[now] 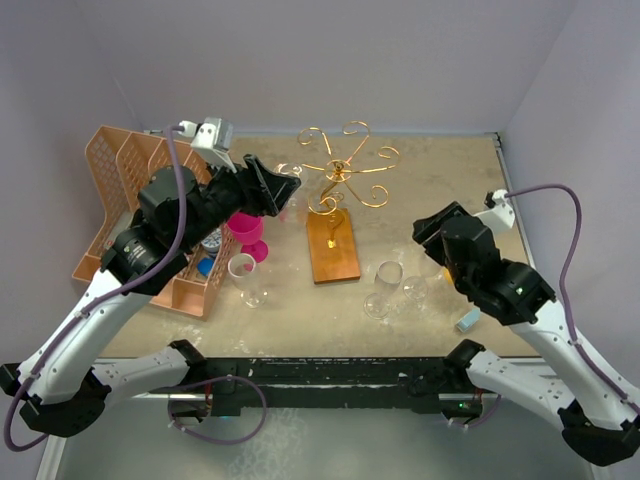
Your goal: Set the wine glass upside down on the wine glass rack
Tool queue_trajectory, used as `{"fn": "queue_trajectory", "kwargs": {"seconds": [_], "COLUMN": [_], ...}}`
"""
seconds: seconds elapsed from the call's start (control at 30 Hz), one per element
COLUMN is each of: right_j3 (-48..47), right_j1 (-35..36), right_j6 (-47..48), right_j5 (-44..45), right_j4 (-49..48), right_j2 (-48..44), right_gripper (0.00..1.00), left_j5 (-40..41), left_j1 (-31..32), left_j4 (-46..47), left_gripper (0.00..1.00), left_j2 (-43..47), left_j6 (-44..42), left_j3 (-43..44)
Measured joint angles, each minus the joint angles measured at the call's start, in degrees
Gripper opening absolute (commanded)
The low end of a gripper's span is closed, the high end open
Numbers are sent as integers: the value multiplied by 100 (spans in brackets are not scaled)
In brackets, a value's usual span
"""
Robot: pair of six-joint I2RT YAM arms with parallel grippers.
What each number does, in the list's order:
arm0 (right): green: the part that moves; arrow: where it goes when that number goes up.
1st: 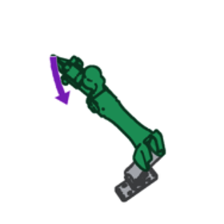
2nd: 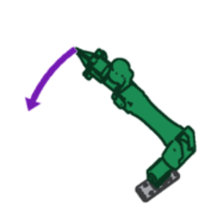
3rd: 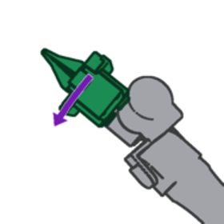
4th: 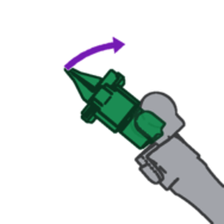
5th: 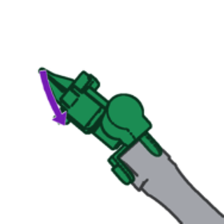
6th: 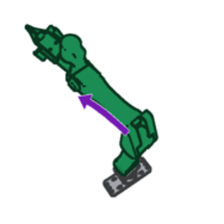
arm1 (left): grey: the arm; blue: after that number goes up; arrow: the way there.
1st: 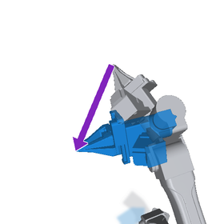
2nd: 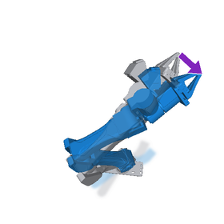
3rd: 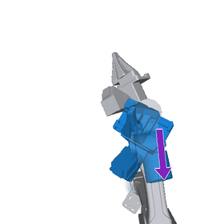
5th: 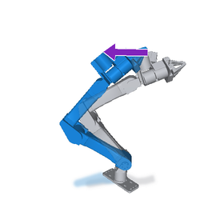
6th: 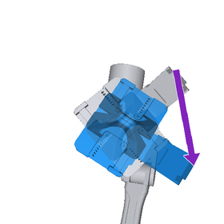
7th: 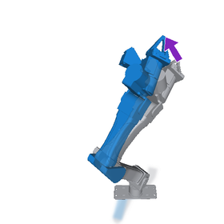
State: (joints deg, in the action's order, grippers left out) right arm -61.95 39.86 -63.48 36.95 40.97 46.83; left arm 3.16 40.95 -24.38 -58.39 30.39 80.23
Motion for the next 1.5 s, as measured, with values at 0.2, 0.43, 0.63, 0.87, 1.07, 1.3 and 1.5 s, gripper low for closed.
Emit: {"fn": "queue_trajectory", "kwargs": {"seconds": [0.2,0.43,0.63,0.87,1.07,1.3,1.5], "right_j3": [319,385,726,728,728,734,769], "right_j1": [0,0,0,0,0,0,0], "right_j6": [-175,-422,-872,-997,-1099,-1266,-1360], "right_j5": [289,350,251,262,262,302,361], "right_j4": [55,63,116,116,116,111,63], "right_j2": [72,76,170,229,280,435,520], "right_gripper": [53,46,44,43,36,25,3], "left_j5": [9,44,116,177,216,271,286], "left_j1": [-2,0,-2,0,-2,0,0], "left_j4": [17,74,83,85,87,94,125], "left_gripper": [62,62,62,62,62,62,62], "left_j2": [2,2,13,90,127,164,179], "left_j6": [-4,-4,-4,-4,-4,-7,-7], "left_j3": [-39,-42,-42,-42,-42,-42,-42]}}
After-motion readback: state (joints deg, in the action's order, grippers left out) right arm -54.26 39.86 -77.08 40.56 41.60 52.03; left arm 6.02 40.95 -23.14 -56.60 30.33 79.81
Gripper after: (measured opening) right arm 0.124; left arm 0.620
